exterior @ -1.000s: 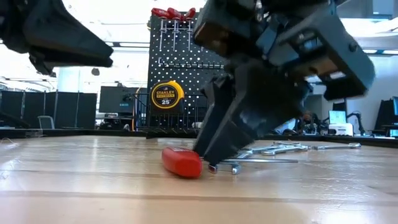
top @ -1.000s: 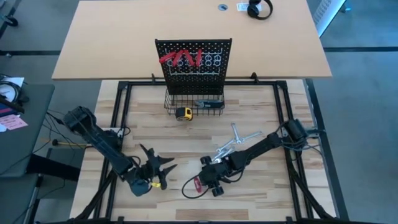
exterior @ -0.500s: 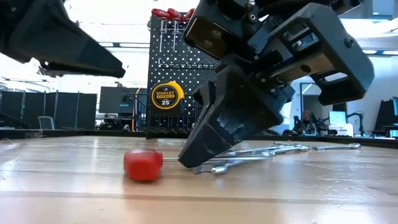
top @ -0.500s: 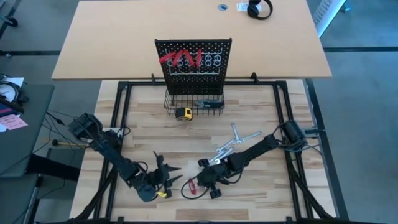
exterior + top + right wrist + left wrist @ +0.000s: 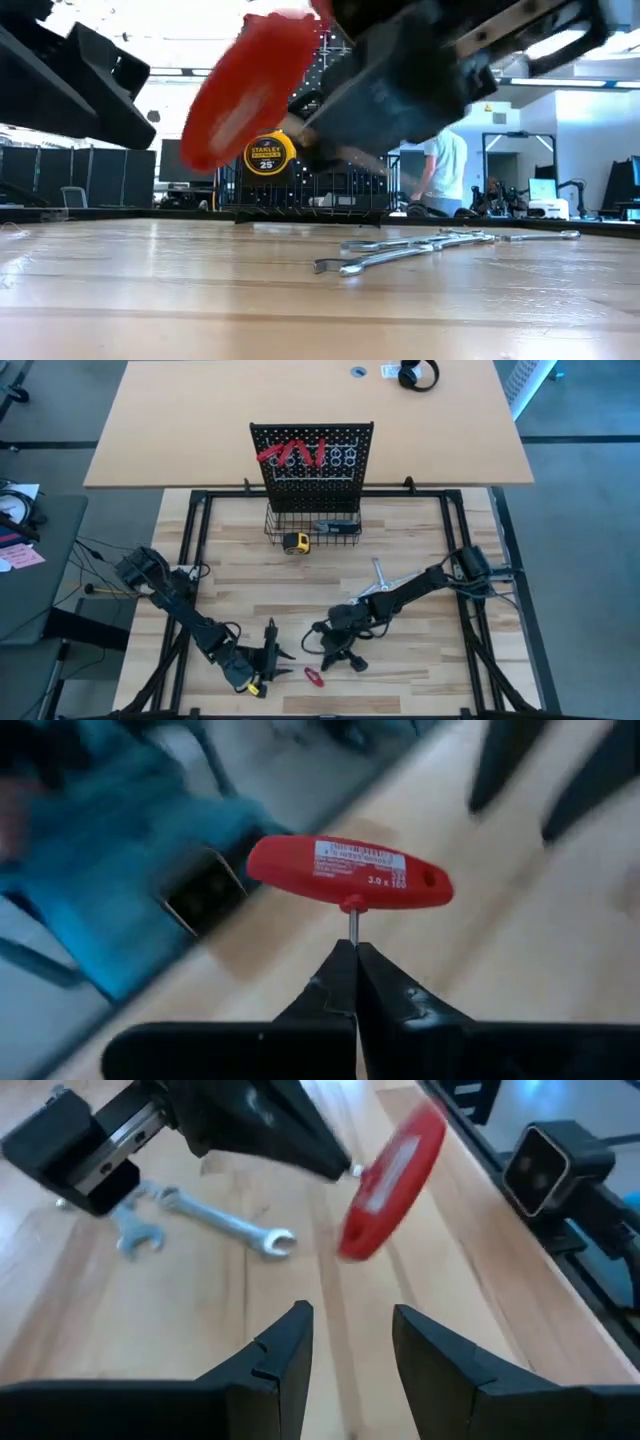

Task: Hang tools onto peg board
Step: Hang the red T-handle Allen wrench into the pegboard

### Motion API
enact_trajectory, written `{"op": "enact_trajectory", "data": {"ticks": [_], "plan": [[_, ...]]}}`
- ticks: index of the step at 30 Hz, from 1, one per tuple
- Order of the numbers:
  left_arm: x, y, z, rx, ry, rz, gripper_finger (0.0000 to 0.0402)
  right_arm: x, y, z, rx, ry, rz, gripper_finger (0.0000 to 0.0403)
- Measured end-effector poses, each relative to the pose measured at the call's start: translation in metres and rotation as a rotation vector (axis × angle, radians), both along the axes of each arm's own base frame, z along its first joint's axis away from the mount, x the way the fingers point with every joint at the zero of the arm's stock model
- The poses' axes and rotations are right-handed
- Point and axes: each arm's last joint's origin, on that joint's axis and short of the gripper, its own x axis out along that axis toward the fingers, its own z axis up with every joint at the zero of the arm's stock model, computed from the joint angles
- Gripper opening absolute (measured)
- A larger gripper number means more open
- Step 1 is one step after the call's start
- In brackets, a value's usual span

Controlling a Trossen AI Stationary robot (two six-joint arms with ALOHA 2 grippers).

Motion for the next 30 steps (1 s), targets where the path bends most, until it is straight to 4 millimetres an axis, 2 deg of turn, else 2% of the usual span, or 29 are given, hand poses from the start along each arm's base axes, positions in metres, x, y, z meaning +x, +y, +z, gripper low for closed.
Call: {"op": "enact_trajectory", "data": {"ticks": [10,14,17,20,22,25,27,30], "plan": [[0.042,-0.018,0.004,0.093,-0.064,-0.020,0.0129,-0.007,-0.003,0.000,0.118,-0.112,-0.009,0.0002],[0.047,-0.024,0.011,0.096,-0.072,-0.029,0.0129,-0.009,-0.004,-0.003,0.113,-0.101,-0.021,0.0002],[0.044,-0.025,0.010,0.096,-0.047,-0.032,0.0129,-0.010,-0.008,-0.005,0.093,-0.093,-0.069,0.0002],[0.042,-0.026,0.009,0.077,-0.035,-0.024,0.0129,-0.014,-0.009,0.000,0.027,-0.064,-0.145,0.0002],[0.042,-0.025,0.007,0.069,-0.012,-0.015,0.0129,-0.022,-0.002,0.012,-0.042,-0.075,-0.155,0.0004],[0.041,-0.025,0.006,0.045,0.000,0.001,0.0129,-0.037,0.022,0.024,-0.103,-0.068,-0.118,0.0021],[0.042,-0.024,0.005,0.040,0.002,0.006,0.0129,-0.048,0.041,0.022,-0.144,-0.049,-0.086,0.0046],[0.042,-0.024,0.005,0.044,0.006,0.007,0.0129,-0.060,0.071,0.006,-0.215,-0.060,-0.053,0.0092]]}}
